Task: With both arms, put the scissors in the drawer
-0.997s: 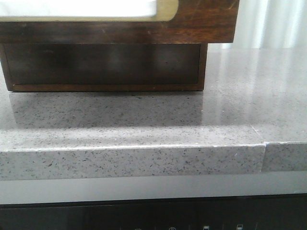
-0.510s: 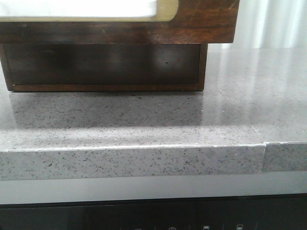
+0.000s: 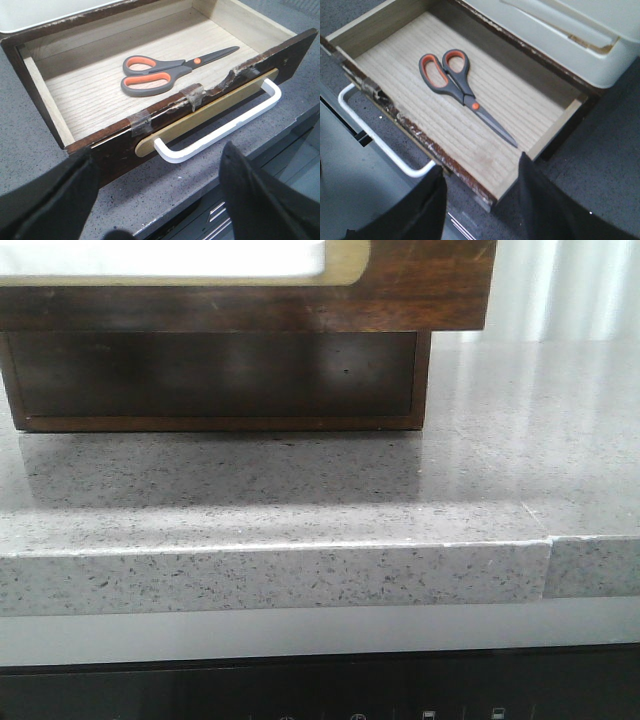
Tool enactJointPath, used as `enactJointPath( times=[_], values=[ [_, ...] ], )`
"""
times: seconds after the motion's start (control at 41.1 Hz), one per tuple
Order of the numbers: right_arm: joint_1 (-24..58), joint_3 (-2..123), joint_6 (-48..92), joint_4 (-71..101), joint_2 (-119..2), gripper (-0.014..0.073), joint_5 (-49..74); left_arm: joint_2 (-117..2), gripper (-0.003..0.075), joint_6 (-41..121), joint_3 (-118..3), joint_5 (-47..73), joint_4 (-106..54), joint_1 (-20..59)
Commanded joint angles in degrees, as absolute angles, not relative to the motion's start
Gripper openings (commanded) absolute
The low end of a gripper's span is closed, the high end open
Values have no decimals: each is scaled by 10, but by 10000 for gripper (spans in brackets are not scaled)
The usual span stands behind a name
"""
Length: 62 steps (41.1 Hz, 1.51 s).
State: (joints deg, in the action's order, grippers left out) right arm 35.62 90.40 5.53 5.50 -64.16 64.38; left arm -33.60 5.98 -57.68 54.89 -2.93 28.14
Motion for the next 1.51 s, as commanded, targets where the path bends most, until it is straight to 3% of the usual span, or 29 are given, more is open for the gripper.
enactJointPath(
  times=[0.0, 0.389, 0.729, 0.851, 0.997, 1.191, 1.288, 1.483],
  values=[
    [355, 853, 44, 46, -576, 366, 583, -340, 489, 53, -593, 510, -33, 286],
    [355, 636, 28, 15, -350, 366, 559, -340, 489, 53, -593, 510, -33, 286],
    [355, 587, 28, 15, -292, 366, 560, -340, 487, 53, -593, 510, -33, 286],
    [355, 587, 28, 15, -292, 332, 547, -340, 388, 53, -593, 512, -33, 286],
    [355, 587, 28, 15, -292, 139, 532, -340, 180, 53, -593, 512, -33, 286],
    [355, 587, 28, 15, -292, -79, 531, -340, -22, 53, -593, 512, -33, 286],
    [355, 587, 28, 15, -292, -120, 531, -340, -20, 53, -593, 512, -33, 286],
    [355, 587, 28, 15, -292, -117, 535, -340, -20, 53, -593, 513, -36, 286]
  ],
)
